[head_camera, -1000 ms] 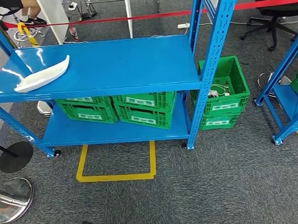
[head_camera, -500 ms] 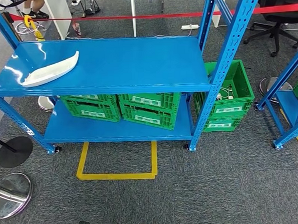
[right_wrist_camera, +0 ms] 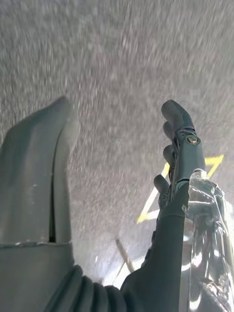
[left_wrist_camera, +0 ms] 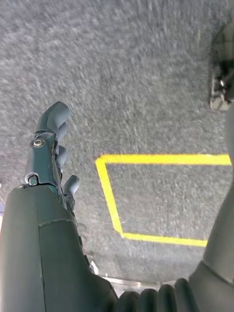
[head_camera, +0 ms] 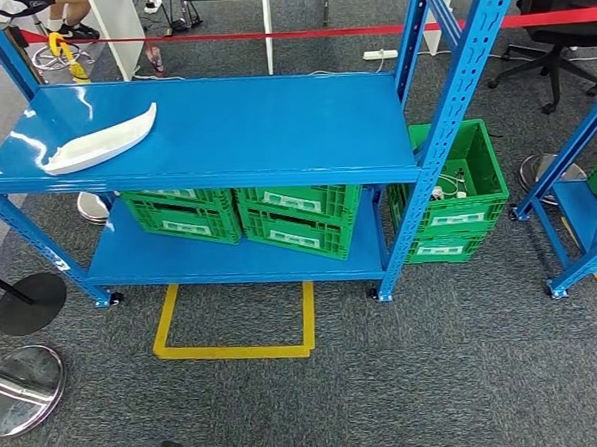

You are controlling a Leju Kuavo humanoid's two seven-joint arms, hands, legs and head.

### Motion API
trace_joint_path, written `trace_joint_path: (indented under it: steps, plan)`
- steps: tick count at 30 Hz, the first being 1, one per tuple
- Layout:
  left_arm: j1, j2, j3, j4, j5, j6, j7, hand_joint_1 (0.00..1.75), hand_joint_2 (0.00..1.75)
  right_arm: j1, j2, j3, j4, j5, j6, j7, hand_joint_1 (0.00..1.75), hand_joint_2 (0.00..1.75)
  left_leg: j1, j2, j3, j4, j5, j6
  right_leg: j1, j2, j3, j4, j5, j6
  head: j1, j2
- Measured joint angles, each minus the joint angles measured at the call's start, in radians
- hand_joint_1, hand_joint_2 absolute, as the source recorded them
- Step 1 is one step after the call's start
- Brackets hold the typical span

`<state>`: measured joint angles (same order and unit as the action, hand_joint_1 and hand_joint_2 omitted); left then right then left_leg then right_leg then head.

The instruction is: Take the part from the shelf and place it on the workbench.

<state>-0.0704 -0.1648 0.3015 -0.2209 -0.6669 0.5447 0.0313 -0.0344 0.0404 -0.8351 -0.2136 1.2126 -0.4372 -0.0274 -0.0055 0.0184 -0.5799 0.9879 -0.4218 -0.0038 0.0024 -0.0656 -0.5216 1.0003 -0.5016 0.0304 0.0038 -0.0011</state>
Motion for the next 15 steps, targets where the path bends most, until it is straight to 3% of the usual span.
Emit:
trace_joint_path:
  steps: [3, 4, 9, 15]
  plan:
    - [0.001, -0.001, 0.0, 0.0, 0.006, 0.006, -0.03, 0.0, 0.44, 0.0, 0.001, 0.0, 0.0, 0.005, 0.009, -0.043, 0.0, 0.0, 0.0, 0.0, 0.0, 0.0, 0.0, 0.0, 0.0, 0.0, 0.0, 0.0, 0.0, 0.0, 0.0, 0.0]
    - [0.001, -0.001, 0.0, 0.0, 0.003, 0.006, -0.033, 0.0, 0.0, 0.0, 0.002, 0.0, 0.001, 0.007, 0.023, -0.04, 0.0, 0.0, 0.0, 0.0, 0.0, 0.0, 0.0, 0.0, 0.0, 0.0, 0.0, 0.0, 0.0, 0.0, 0.0, 0.0]
    - [-0.001, 0.003, -0.003, 0.0, -0.022, 0.013, -0.038, 0.0, 0.0, 0.002, 0.005, -0.003, 0.006, -0.013, 0.185, -0.032, 0.0, 0.0, 0.0, 0.0, 0.0, 0.0, 0.0, 0.0, 0.0, 0.001, 0.0, 0.0, 0.0, 0.0, 0.0, 0.0]
    - [-0.002, 0.002, -0.006, 0.0, -0.03, 0.033, -0.039, 0.0, 0.0, 0.002, 0.014, -0.01, 0.007, -0.024, 0.202, -0.013, 0.0, 0.0, 0.0, 0.0, 0.0, 0.0, 0.0, 0.0, 0.0, 0.001, 0.0, 0.0, 0.0, 0.0, 0.0, 0.0]
